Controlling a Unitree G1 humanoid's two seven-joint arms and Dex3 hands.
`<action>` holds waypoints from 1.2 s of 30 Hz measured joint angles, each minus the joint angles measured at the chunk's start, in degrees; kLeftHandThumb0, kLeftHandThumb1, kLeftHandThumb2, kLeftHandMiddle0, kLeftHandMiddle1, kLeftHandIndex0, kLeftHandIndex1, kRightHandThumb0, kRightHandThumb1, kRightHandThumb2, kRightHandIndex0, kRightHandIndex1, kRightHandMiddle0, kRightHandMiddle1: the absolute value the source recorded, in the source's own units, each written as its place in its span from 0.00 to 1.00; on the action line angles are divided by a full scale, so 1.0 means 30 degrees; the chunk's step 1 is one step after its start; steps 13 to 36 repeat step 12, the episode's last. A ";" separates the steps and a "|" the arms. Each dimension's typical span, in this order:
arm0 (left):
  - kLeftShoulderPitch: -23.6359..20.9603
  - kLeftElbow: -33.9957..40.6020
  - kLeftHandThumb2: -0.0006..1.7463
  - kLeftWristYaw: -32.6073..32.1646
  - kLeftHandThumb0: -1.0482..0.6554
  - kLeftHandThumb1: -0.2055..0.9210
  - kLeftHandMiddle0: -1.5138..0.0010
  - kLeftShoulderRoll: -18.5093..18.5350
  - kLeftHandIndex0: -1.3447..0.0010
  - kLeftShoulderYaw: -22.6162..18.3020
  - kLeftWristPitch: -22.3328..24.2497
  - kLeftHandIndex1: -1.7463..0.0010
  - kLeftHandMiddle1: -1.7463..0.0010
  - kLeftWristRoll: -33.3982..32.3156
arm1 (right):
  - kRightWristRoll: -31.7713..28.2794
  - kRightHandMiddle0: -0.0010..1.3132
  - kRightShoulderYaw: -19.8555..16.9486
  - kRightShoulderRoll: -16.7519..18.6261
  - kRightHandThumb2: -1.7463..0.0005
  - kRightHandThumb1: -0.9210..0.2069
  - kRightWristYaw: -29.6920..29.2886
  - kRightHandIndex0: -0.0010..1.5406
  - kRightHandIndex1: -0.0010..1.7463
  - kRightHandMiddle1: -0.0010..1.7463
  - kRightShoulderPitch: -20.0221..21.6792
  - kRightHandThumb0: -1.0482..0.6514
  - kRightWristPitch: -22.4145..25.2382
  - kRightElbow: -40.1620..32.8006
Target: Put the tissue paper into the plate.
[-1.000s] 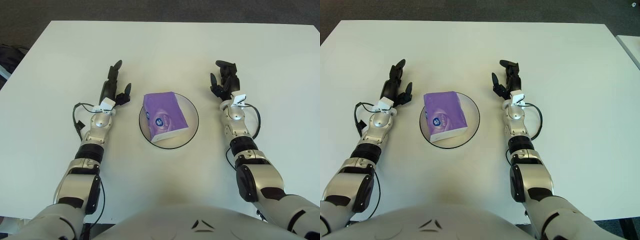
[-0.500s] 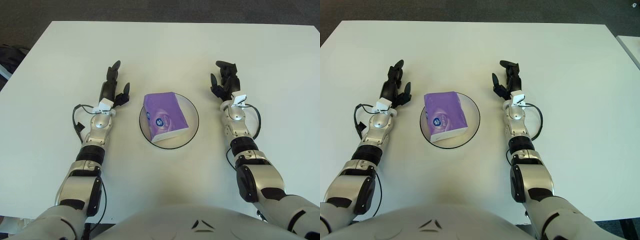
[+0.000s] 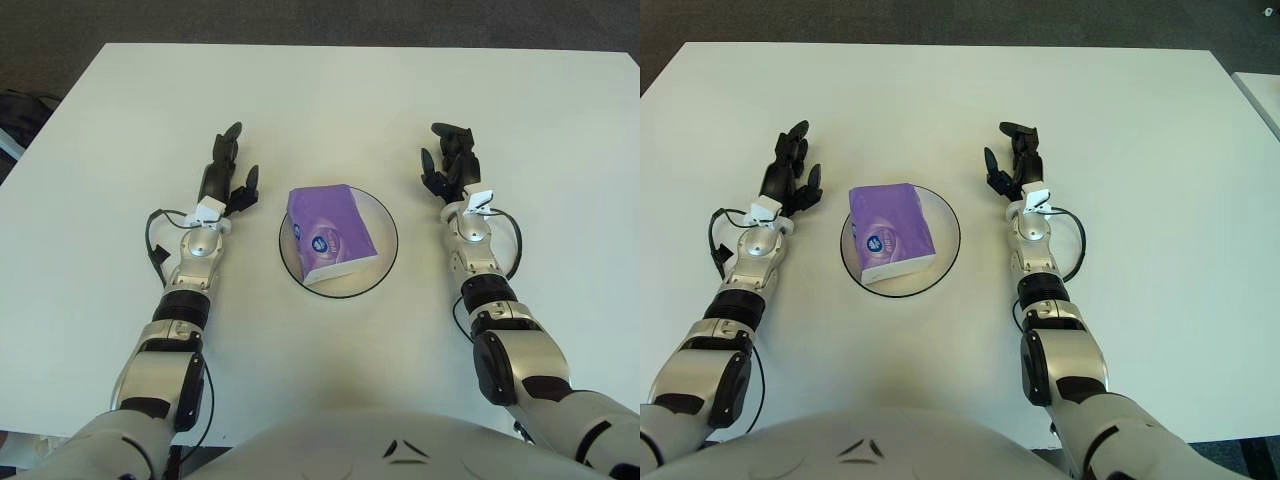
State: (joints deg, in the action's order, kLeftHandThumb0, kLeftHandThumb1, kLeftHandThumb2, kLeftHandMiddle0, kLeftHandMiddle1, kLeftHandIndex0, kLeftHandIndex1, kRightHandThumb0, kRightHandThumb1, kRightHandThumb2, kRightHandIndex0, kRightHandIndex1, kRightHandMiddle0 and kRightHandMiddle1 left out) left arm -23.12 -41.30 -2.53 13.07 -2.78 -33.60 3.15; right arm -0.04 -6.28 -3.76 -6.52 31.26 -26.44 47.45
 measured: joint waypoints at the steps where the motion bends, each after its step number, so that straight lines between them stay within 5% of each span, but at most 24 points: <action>1: 0.0010 0.0017 0.42 0.0013 0.24 1.00 0.78 -0.0005 1.00 -0.0009 0.0000 0.58 0.96 -0.0018 | -0.0001 0.02 -0.0001 0.0000 0.69 0.09 0.0004 0.24 0.12 0.63 -0.0001 0.27 0.0000 0.0000; 12: 0.1205 0.2242 0.40 0.0130 0.25 1.00 0.74 -0.0275 1.00 0.0125 0.0605 0.51 0.96 0.0059 | -0.0030 0.02 -0.0002 -0.0013 0.69 0.09 0.0187 0.24 0.12 0.63 0.0003 0.27 0.0000 -0.0044; 36: 0.1205 0.2242 0.40 0.0130 0.25 1.00 0.74 -0.0275 1.00 0.0125 0.0605 0.51 0.96 0.0059 | -0.0030 0.02 -0.0002 -0.0013 0.69 0.09 0.0187 0.24 0.12 0.63 0.0003 0.27 0.0000 -0.0044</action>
